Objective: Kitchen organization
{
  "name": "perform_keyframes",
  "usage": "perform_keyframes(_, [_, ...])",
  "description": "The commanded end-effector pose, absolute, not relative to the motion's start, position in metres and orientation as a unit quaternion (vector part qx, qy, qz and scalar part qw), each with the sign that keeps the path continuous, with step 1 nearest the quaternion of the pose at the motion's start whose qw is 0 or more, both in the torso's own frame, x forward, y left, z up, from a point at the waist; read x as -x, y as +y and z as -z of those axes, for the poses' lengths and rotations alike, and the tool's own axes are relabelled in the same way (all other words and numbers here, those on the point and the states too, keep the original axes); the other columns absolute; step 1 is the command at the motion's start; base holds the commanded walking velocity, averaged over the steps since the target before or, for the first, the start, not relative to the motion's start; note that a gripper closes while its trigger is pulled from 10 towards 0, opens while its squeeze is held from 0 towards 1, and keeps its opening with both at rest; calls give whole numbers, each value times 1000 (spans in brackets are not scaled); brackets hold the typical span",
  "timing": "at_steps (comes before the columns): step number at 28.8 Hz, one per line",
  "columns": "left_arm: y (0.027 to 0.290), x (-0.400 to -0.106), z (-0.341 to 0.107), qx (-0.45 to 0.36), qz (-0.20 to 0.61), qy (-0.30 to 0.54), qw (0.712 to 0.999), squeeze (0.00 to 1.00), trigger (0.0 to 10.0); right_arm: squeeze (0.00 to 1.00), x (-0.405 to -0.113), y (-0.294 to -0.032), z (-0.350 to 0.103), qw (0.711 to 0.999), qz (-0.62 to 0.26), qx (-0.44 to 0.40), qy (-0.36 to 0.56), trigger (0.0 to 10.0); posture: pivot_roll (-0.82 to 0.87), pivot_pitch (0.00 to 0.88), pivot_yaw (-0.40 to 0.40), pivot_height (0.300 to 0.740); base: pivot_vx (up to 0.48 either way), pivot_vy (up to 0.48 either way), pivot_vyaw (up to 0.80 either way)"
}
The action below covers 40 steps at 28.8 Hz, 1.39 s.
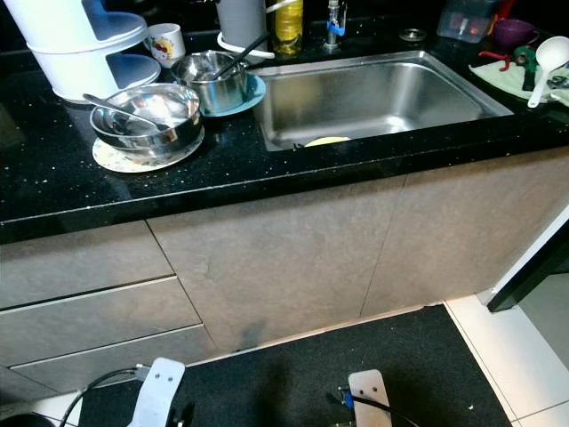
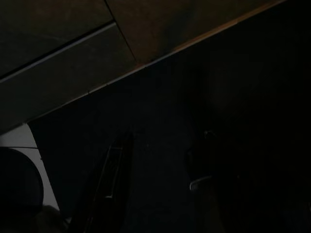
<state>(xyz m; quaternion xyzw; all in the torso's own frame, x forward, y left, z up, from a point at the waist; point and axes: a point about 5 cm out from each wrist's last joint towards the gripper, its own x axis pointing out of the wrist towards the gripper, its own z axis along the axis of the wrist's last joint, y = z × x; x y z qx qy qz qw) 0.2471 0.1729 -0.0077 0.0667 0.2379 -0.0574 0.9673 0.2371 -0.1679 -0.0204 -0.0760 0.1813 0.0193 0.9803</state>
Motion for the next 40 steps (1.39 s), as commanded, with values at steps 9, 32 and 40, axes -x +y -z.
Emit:
perform_keyframes(9, [173, -239, 19, -91, 64, 259, 959, 0, 10000, 0, -230, -173, 26, 978, -1, 87, 188, 10000, -6, 219, 41, 740, 0, 0, 0])
perform_keyframes(32, [166, -236, 22, -86, 79, 259, 959, 0, 10000, 0, -229, -169, 27, 977, -22, 95, 188, 10000, -10, 189, 27, 740, 0, 0, 0])
perform_keyframes(40, [167, -235, 23, -82, 70, 254, 961, 0, 10000, 0, -226, -165, 31, 975, -41, 82, 200, 10000, -12, 175, 27, 740, 0, 0, 0])
